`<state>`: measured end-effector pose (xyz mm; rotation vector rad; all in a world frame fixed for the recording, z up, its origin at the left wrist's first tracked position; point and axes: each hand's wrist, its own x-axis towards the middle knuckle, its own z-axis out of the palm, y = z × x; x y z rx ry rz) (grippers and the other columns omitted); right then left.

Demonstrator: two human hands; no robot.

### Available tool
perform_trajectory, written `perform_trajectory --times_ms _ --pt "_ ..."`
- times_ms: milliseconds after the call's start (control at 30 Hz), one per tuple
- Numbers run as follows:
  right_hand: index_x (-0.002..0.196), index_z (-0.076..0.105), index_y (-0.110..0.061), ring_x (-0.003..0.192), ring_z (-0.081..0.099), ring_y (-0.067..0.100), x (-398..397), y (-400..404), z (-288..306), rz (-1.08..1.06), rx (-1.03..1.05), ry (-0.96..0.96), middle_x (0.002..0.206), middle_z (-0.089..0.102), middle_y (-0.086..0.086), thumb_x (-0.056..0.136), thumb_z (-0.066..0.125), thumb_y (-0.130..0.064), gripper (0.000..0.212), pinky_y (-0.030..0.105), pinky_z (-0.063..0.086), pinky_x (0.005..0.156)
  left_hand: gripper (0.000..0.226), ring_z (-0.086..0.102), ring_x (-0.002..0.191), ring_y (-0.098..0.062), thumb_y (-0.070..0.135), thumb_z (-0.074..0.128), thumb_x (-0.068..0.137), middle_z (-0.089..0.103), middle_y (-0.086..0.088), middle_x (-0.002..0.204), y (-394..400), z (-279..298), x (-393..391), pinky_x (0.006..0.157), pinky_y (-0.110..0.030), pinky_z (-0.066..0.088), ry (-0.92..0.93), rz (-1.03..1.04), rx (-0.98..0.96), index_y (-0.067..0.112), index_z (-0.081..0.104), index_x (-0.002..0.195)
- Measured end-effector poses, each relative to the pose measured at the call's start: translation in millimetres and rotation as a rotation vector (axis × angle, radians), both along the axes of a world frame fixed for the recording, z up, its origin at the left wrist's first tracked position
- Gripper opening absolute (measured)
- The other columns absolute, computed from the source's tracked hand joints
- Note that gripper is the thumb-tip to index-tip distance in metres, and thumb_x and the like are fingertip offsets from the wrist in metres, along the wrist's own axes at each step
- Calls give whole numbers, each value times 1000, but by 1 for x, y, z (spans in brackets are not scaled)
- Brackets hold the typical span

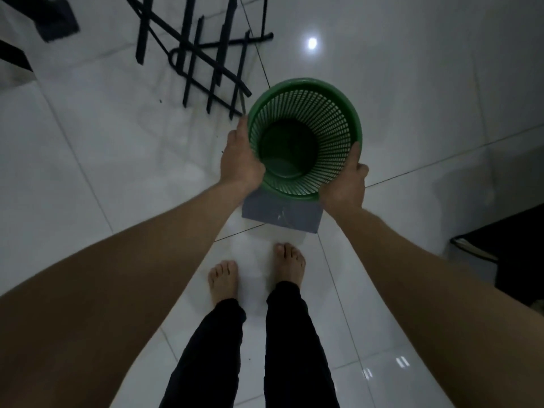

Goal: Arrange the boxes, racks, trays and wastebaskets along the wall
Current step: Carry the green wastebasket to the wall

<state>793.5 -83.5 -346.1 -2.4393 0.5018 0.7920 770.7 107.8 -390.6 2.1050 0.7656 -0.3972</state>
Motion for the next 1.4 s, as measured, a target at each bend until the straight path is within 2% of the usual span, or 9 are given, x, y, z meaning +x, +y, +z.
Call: perform_trajectory --times_ms 167,333,567,733,933,1067,1167,1300,1400 --pt "157 -2 -28 106 54 30 -6 -14 29 -25 -36 -1 138 28 16 81 67 1 106 42 52 96 72 61 95 -16 23 67 73 60 0 114 -16 31 4 80 -40 58 -18 -5 -2 32 39 138" --pt "157 0 -22 111 54 31 -24 -38 88 10 -38 -59 146 25 17 81 65 2 103 44 51 97 83 56 109 -15 16 68 77 55 -1 127 -41 84 -4 92 -34 53 -17 -8 10 32 29 148" --pt "157 8 -14 121 50 36 -57 -58 170 99 -50 -70 154 17 18 82 61 6 94 46 46 103 73 59 103 -17 29 61 75 57 -2 121 -61 179 -40 85 -38 55 -15 43 4 28 36 144" --pt "157 11 -10 134 39 40 -75 -47 202 254 -18 -126 159 8 24 83 59 7 89 46 42 108 70 60 99 -16 29 62 75 57 0 120 -51 216 -79 81 -38 58 -25 160 4 29 38 141" --pt "155 13 -3 141 27 40 -104 -4 219 457 41 -137 162 1 21 83 59 6 86 43 35 113 70 53 98 -15 21 58 75 54 1 120 -14 231 -146 79 -43 57 -30 319 51 25 36 141" --pt "155 14 -5 145 23 35 -132 35 215 560 59 -166 163 5 18 88 55 5 80 44 33 115 82 49 102 -16 13 59 75 50 -3 130 16 238 -196 83 -36 52 -20 435 69 24 27 150" --pt "155 16 -4 146 23 33 -155 72 216 630 92 -164 162 8 18 87 53 6 79 38 31 115 82 49 101 -14 21 62 75 49 1 132 44 240 -236 83 -37 52 -20 519 88 27 26 149" --pt "153 18 1 145 25 35 -191 125 214 768 121 -203 161 11 20 82 54 6 80 43 32 116 84 46 101 -10 17 65 79 46 2 136 82 242 -296 85 -31 48 -22 649 106 27 23 151" --pt "154 14 0 147 21 32 -228 168 214 872 153 -182 163 6 17 85 53 5 80 30 24 116 84 43 100 -7 13 65 78 46 3 136 116 242 -346 89 -31 48 -25 759 121 28 24 150"
